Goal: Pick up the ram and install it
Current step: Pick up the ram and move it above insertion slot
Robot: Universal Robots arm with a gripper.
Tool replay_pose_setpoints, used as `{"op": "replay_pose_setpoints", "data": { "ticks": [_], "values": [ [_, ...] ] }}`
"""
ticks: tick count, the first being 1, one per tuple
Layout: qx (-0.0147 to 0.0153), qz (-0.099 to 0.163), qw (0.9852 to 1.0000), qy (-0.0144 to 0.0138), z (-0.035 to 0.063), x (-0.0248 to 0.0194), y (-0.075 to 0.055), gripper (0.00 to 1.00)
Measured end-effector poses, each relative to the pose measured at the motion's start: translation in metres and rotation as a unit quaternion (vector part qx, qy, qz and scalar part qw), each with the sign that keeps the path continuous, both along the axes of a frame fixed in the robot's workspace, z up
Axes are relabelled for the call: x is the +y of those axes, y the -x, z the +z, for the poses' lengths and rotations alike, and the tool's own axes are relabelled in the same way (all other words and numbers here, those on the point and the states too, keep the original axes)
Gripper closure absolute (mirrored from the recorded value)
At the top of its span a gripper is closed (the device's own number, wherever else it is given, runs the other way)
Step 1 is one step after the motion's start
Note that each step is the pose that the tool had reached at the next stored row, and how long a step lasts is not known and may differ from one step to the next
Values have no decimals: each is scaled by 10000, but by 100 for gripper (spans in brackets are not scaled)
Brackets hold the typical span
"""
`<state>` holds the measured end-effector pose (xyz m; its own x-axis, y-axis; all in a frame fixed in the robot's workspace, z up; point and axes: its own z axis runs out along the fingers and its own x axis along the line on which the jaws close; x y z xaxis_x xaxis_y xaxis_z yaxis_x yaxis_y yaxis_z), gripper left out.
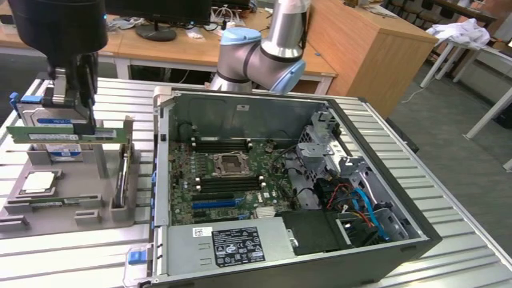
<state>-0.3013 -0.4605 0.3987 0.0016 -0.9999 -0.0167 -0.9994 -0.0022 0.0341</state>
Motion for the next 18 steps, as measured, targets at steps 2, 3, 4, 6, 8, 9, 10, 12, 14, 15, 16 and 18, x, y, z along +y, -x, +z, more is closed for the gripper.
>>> {"op": "replay_pose_setpoints", "data": {
  "ticks": [2,3,4,6,8,9,10,12,14,15,16,18],
  "values": [
    [0,0,10000,0,0,-1,-34,88],
    [0,0,10000,0,-1,-1,-53,88],
    [0,0,10000,0,0,-2,-70,88],
    [0,0,10000,-1,0,-3,-105,88],
    [0,0,10000,0,0,-4,-141,88],
    [0,0,10000,0,0,-5,-161,88],
    [0,0,10000,0,0,-5,-181,88],
    [0,0,10000,0,0,-7,-222,88],
    [0,0,10000,0,0,-8,-263,88],
    [0,0,10000,-1,-1,-9,-285,88],
    [0,0,10000,0,0,-10,-305,88],
    [0,0,10000,0,0,-13,-346,88]
  ]
}}
